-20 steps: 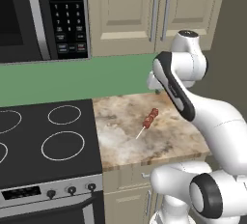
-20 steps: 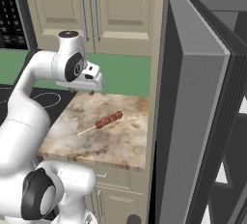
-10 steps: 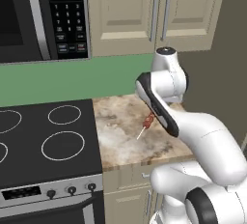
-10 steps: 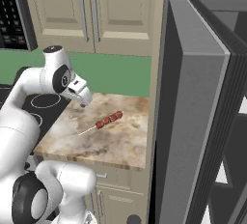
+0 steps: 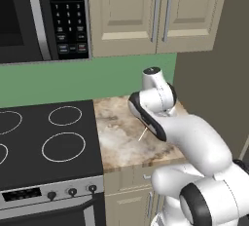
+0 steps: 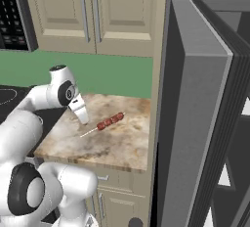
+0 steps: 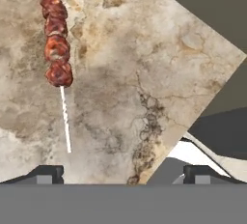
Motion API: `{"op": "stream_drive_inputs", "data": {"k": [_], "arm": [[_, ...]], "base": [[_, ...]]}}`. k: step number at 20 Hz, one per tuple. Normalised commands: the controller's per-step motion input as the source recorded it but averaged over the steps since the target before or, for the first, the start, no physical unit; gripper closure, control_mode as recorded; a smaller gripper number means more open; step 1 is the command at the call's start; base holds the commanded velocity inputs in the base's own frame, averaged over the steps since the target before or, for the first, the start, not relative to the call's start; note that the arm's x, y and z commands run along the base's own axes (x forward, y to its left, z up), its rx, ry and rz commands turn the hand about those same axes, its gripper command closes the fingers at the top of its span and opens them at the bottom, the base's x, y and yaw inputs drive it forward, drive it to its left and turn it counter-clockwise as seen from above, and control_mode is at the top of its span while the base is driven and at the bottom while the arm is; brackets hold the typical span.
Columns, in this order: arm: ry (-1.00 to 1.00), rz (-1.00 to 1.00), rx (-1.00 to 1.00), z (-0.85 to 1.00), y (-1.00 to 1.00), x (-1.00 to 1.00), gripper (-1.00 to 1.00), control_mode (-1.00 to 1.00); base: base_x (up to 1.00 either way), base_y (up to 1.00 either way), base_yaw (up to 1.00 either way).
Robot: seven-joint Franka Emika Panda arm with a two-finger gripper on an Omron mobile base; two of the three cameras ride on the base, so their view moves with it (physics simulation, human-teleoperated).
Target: Store the kebab skewer in the freezer for long-term storage. Close the freezer door after placing the cooked food.
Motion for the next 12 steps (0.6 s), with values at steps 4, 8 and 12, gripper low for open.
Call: {"op": "stream_drive_inputs", "data": {"k": [4, 8, 12], "arm": [[0.11, -0.18, 0.0, -0.46, -0.15, 0.59, -1.0, -1.0], [0.11, -0.01, 0.03, -0.34, -0.19, 0.55, -1.0, -1.0], [0.06, 0.02, 0.03, -0.34, -0.23, 0.39, -1.0, -1.0]], "base": [[0.0, 0.0, 0.0], [0.0, 0.0, 0.0], [0.0, 0.0, 0.0]]}}
